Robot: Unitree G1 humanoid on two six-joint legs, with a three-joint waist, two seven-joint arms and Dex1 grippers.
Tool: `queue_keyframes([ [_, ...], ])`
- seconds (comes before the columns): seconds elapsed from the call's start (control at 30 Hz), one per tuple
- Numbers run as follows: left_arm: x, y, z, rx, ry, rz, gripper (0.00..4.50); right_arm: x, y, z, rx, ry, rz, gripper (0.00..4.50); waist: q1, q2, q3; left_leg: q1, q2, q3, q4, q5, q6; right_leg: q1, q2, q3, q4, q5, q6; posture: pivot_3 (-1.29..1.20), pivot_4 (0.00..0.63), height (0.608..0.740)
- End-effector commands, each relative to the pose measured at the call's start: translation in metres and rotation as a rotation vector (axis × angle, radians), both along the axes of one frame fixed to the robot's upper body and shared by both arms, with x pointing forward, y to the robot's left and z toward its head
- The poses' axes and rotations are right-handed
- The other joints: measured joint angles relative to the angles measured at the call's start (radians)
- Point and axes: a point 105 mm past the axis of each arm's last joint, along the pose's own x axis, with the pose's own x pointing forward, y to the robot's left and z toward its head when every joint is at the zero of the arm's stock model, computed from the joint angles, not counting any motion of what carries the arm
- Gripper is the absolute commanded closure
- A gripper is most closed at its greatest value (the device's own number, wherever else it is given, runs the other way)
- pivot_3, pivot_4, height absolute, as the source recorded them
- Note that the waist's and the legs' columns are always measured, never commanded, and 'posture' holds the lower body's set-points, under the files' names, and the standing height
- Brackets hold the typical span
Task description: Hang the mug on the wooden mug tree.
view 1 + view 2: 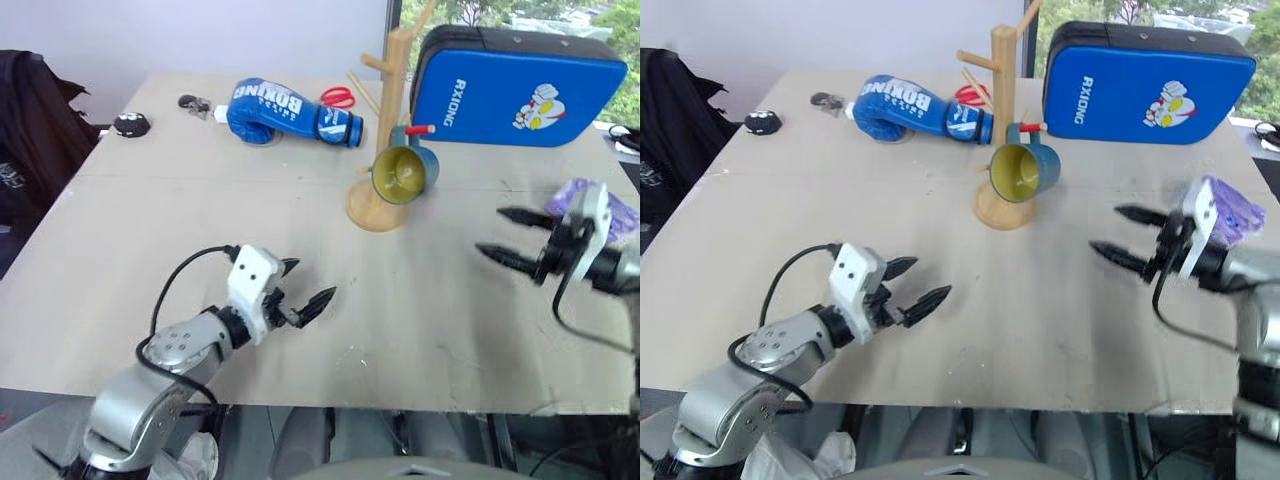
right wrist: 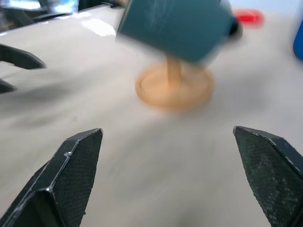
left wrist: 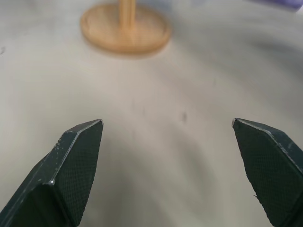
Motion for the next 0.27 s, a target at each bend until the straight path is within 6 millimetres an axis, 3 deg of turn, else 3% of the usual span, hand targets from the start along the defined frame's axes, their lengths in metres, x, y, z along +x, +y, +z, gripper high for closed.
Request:
queue_keyframes([
  [0.03, -0.004, 0.006, -0.015, 0.022, -0.016, 0.014, 0.0, -0.024, -0.008, -0.027, -0.103, -0.068, -0.133, 0.02, -0.001, 0.001, 0.0, 0.001, 0.0, 0.0, 0.0, 0.0, 0.0, 0.002, 0.0, 0.0, 0.0, 0.0, 0.0, 0.0, 0.15, 0.737],
  [0.1, -0.007, 0.011, -0.026, 0.039, -0.012, 0.011, 0.0, -0.039, -0.014, -0.05, -0.093, -0.042, -0.218, 0.02, -0.004, 0.001, 0.0, 0.004, 0.0, 0.002, 0.0, -0.002, 0.004, 0.003, 0.0, 0.001, 0.0, 0.0, 0.0, 0.0, 0.15, 0.737],
  [0.27, -0.012, 0.014, -0.037, 0.066, -0.023, -0.034, 0.0, -0.051, -0.02, -0.067, -0.077, -0.025, -0.25, 0.02, -0.02, 0.0, 0.0, 0.015, 0.001, 0.003, 0.0, -0.003, 0.005, 0.013, 0.001, 0.003, -0.001, -0.002, -0.003, 0.0, 0.15, 0.737],
])
